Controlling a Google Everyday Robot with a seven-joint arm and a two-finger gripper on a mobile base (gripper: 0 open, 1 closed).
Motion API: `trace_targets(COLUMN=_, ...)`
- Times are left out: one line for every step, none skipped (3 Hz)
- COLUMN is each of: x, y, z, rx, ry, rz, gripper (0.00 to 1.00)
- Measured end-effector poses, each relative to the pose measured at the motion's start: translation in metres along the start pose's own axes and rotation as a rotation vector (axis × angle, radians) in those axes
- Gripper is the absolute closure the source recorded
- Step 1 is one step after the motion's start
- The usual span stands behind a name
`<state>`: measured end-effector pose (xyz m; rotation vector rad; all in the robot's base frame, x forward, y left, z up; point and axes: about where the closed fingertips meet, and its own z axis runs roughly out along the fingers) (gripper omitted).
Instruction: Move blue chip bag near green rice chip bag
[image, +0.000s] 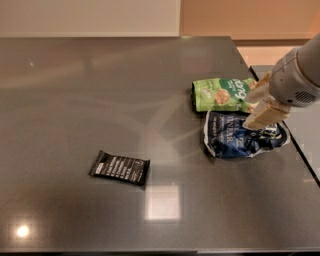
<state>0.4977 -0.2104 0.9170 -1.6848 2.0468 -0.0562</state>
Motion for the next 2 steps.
trace_targets(x=-0.0010, y=0.0004, z=0.0010, rx=-0.002, ry=0.000, rz=-0.002, gripper=0.00)
trace_targets(x=-0.0010, y=0.0005, z=0.0010, rx=-0.002, ry=0.000, rz=-0.002, gripper=0.00)
